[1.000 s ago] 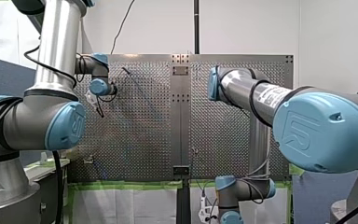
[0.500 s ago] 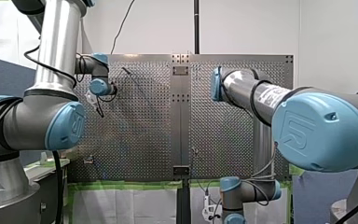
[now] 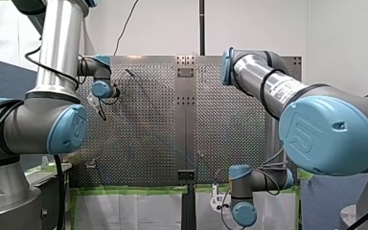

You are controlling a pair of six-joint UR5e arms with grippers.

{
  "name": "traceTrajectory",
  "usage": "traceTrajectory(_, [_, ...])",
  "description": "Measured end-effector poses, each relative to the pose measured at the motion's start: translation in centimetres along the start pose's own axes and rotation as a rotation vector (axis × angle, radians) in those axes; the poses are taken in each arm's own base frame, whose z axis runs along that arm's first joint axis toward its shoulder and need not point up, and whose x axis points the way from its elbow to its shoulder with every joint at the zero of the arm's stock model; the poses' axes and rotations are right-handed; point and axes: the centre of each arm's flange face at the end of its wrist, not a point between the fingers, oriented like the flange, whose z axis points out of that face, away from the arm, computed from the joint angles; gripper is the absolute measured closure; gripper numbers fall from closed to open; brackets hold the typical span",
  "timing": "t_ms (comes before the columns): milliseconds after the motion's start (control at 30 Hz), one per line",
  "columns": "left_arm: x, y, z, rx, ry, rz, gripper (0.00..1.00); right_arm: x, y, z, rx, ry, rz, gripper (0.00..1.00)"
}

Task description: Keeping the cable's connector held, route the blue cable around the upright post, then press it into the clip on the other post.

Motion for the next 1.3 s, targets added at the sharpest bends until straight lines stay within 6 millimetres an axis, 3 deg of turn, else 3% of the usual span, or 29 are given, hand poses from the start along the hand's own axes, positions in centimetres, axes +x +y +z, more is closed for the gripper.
traceTrajectory(500, [-0.1, 0.2, 0.0, -0.016, -0.008, -0.001, 0.00, 7.0, -0.8, 2.0, 0.051, 0.123, -0.007, 1.00])
traceTrajectory(833, [-0.2, 0.3, 0.0, -0.027, -0.013, 0.000, 0.00, 6.7, -1.4, 1.5, 0.139, 0.072, -0.087, 1.00])
traceTrajectory(1300, [0.1, 0.5, -0.4, -0.052, 0.015, -0.049, 0.00, 6.8, -0.6, 1.6, 0.207, 0.096, -0.095, 1.00])
